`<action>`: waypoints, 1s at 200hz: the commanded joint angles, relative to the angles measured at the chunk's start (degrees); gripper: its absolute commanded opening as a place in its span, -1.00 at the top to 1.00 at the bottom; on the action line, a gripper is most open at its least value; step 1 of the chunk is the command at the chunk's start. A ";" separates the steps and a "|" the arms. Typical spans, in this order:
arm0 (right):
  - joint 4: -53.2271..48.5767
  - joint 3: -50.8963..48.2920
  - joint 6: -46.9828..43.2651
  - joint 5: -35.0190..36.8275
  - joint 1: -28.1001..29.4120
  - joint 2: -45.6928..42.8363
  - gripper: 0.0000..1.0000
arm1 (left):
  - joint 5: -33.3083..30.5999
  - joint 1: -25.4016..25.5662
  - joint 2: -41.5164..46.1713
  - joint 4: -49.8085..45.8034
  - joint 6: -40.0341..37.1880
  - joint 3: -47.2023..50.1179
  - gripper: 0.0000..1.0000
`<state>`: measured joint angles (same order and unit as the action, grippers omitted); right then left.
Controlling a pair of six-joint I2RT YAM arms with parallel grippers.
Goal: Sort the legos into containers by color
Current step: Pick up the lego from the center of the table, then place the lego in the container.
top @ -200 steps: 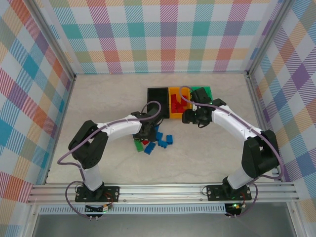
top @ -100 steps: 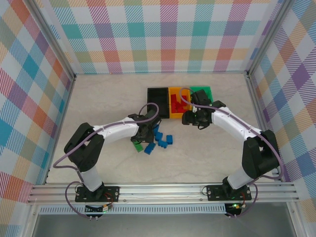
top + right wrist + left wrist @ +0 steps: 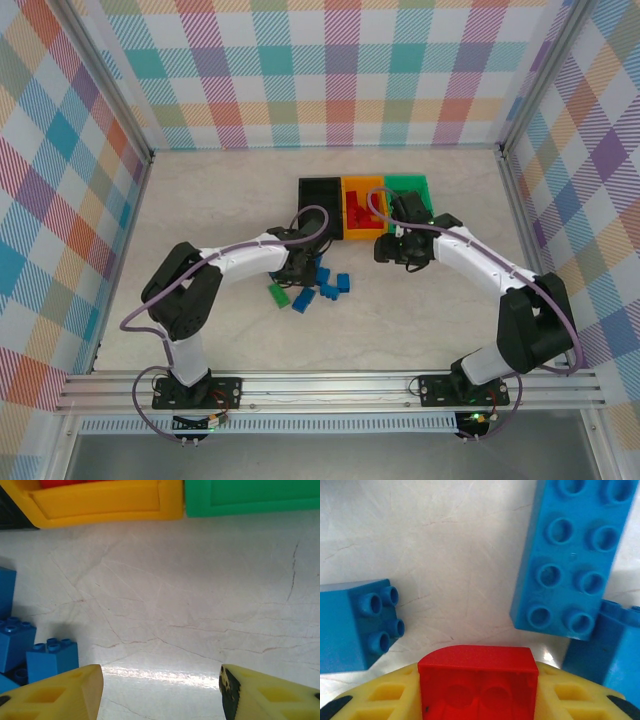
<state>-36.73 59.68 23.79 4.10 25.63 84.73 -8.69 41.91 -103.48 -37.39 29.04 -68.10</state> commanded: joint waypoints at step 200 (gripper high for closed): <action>-1.29 -25.56 7.77 -10.78 0.43 -27.69 -0.25 | 7.71 -0.44 -30.79 0.13 -4.84 -62.98 -0.39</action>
<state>-35.83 35.53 31.75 -3.60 25.63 58.57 -0.97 41.87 -136.27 -33.52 25.67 -129.21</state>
